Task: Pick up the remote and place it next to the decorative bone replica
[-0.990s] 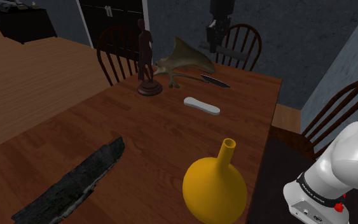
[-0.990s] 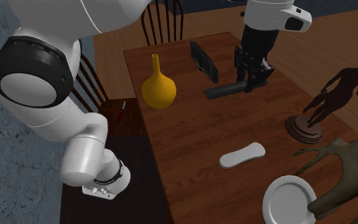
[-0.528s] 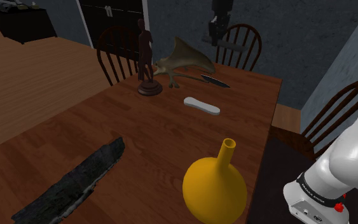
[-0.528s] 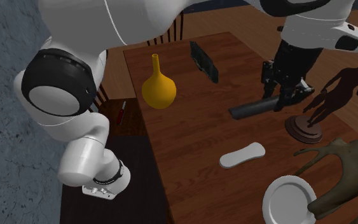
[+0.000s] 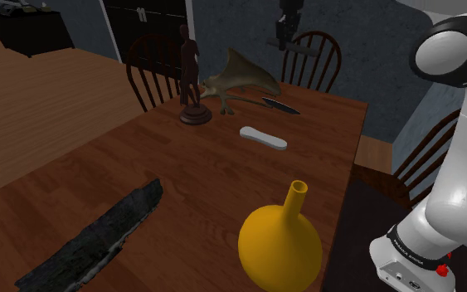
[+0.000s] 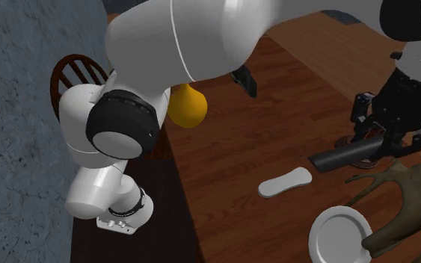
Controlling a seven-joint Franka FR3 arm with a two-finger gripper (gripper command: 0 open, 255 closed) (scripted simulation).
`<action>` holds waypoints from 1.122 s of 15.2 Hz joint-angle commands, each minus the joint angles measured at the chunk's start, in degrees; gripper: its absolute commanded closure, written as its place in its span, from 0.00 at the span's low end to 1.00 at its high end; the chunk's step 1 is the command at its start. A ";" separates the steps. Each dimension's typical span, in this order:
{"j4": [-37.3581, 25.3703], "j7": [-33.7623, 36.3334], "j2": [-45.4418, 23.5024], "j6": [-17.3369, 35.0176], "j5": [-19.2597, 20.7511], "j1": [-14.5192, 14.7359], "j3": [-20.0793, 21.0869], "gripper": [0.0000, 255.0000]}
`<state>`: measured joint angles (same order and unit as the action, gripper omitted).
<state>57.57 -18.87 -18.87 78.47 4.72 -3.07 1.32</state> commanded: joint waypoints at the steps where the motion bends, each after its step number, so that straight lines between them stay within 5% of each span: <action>1: -2.44 -1.16 -2.34 0.00 -0.08 -0.76 -0.35 1.00; 17: 20.79 -0.15 4.66 16.21 -0.27 -1.13 -0.31 1.00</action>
<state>76.94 -19.08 -14.65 93.64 4.45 -4.18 1.01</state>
